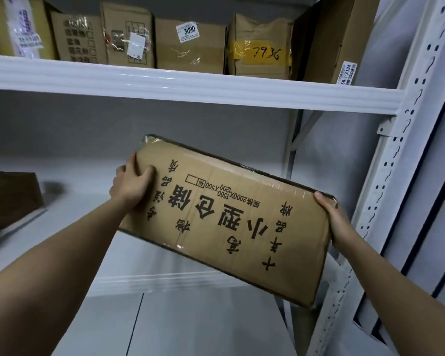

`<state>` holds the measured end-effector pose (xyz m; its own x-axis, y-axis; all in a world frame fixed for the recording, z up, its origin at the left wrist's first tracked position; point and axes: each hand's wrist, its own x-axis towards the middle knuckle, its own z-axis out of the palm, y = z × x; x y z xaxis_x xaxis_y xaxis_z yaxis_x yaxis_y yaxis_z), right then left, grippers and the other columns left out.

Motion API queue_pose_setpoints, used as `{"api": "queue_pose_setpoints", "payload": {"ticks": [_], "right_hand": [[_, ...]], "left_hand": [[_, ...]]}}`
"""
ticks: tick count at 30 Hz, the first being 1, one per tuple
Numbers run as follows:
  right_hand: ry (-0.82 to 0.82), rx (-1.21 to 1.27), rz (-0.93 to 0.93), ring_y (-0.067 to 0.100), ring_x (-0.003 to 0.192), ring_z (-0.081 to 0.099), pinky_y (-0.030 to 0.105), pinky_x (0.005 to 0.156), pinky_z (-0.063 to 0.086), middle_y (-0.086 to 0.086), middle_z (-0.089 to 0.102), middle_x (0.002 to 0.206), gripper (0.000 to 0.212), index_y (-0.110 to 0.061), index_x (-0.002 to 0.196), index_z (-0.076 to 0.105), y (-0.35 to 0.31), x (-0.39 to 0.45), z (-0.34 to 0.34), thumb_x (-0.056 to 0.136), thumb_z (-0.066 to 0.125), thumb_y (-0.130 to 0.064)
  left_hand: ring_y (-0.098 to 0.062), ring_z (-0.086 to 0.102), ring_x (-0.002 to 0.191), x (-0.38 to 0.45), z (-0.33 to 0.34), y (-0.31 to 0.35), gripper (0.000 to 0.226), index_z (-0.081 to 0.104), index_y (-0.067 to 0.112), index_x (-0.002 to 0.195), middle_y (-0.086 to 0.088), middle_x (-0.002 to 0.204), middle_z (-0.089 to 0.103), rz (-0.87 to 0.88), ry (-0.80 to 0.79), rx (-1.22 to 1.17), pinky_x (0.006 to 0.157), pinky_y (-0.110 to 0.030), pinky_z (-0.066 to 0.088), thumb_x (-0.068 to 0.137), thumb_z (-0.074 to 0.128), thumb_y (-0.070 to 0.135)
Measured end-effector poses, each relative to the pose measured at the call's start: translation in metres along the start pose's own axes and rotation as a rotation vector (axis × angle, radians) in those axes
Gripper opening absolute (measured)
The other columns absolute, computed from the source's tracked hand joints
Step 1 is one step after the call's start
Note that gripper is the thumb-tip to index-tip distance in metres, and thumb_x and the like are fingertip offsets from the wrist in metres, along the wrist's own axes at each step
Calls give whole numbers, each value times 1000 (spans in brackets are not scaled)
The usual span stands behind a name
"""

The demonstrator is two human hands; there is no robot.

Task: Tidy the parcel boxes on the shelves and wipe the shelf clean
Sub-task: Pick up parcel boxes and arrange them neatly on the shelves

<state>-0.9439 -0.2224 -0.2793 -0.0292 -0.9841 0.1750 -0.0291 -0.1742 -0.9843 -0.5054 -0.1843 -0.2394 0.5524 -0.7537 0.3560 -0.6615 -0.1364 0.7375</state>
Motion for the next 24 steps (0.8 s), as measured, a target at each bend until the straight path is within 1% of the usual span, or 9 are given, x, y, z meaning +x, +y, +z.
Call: {"api": "queue_pose_setpoints", "payload": {"ticks": [3, 7, 10, 13, 15, 18, 20, 22, 24], "right_hand": [[36, 52, 72, 28, 104, 66, 50, 95, 50, 6, 71, 110, 62, -27, 117, 65, 10, -13, 4, 69, 68, -67], [118, 83, 150, 29, 103, 64, 46, 90, 52, 7, 69, 110, 54, -28, 112, 63, 19, -31, 13, 72, 67, -64], [164, 133, 225, 30, 102, 63, 46, 89, 52, 8, 66, 111, 51, -29, 114, 60, 27, -41, 21, 75, 66, -62], [179, 219, 342, 30, 93, 63, 50, 92, 50, 11, 65, 101, 50, -25, 109, 60, 32, -50, 33, 76, 64, -62], [182, 274, 404, 29, 85, 60, 48, 88, 50, 12, 62, 94, 43, -21, 104, 57, 37, -55, 41, 83, 59, -59], [189, 324, 473, 29, 91, 56, 44, 78, 50, 12, 60, 104, 60, -24, 122, 50, 40, -62, 56, 80, 58, -66], [191, 347, 515, 30, 95, 55, 44, 75, 51, 12, 58, 111, 67, -27, 127, 47, 42, -66, 66, 77, 57, -71], [185, 389, 560, 30, 95, 55, 43, 70, 52, 12, 57, 113, 66, -30, 126, 46, 46, -70, 76, 77, 55, -73], [178, 423, 598, 32, 98, 55, 47, 71, 53, 13, 56, 116, 65, -29, 124, 44, 46, -75, 83, 77, 54, -74]], "left_hand": [[-40, 35, 133, -7, 1, -5, 68, 14, 36, 150, -16, 151, 29, -5, 17, 154, 108, -50, 30, 91, 37, 61], [-33, 8, 145, -19, 12, -15, 77, 11, 32, 151, -12, 158, 12, -81, 70, 142, 114, -52, 12, 88, 43, 61], [-37, 16, 142, -31, 24, -11, 96, 0, 23, 153, -10, 159, 5, -239, -35, -161, 113, -51, 21, 84, 57, 59], [-42, 19, 141, -44, 35, -14, 127, -17, 23, 150, -12, 159, 4, -555, -220, -547, 104, -63, 30, 69, 71, 66], [-47, 22, 139, -55, 40, -15, 124, -14, 26, 151, -15, 158, 8, -647, -364, -635, 103, -65, 32, 68, 69, 68], [-48, 32, 133, -68, 50, -7, 101, 16, 24, 151, -16, 153, 25, -628, -678, -682, 103, -62, 35, 73, 61, 70], [-44, 47, 121, -75, 55, -1, 91, 30, 20, 144, -16, 138, 44, -560, -781, -649, 101, -60, 39, 73, 61, 68], [-40, 56, 109, -80, 58, 3, 87, 32, 23, 138, -14, 124, 53, -506, -787, -618, 98, -60, 42, 71, 65, 67], [-38, 59, 106, -82, 57, 6, 105, 24, 30, 139, -13, 121, 54, -459, -803, -586, 92, -58, 46, 56, 73, 71]]}}
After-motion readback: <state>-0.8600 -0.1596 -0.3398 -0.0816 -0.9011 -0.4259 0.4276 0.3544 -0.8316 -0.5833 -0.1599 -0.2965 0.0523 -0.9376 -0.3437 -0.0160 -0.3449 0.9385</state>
